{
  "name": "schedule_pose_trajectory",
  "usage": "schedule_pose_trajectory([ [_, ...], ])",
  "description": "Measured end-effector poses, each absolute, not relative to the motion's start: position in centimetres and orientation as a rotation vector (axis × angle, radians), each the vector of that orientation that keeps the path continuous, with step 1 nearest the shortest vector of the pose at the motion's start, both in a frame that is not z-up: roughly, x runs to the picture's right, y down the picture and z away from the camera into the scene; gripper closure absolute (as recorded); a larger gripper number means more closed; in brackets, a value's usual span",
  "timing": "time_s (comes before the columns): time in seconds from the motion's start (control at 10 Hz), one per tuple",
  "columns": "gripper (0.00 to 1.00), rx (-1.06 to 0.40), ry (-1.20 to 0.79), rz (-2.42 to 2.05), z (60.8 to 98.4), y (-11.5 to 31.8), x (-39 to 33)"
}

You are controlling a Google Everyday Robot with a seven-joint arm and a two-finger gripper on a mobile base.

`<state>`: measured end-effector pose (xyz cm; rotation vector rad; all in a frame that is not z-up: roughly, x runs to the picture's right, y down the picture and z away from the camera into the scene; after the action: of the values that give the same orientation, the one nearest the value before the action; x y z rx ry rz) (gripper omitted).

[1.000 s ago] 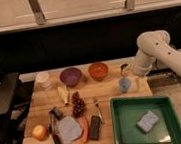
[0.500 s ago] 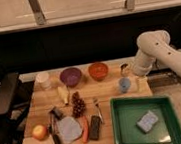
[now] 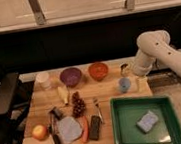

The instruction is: Place pepper in purple bowl

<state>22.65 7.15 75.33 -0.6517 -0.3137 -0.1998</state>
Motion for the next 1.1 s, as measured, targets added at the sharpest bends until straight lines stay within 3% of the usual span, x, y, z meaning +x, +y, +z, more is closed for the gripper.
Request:
schedule_pose_trajectory([
  [0.6,0.20,-0.644,-0.357,-0.345,74.6,5.5,20.8],
  [1.1,0.20,-0.617,-0.484,-0.750,73.5,4.3,8.9],
])
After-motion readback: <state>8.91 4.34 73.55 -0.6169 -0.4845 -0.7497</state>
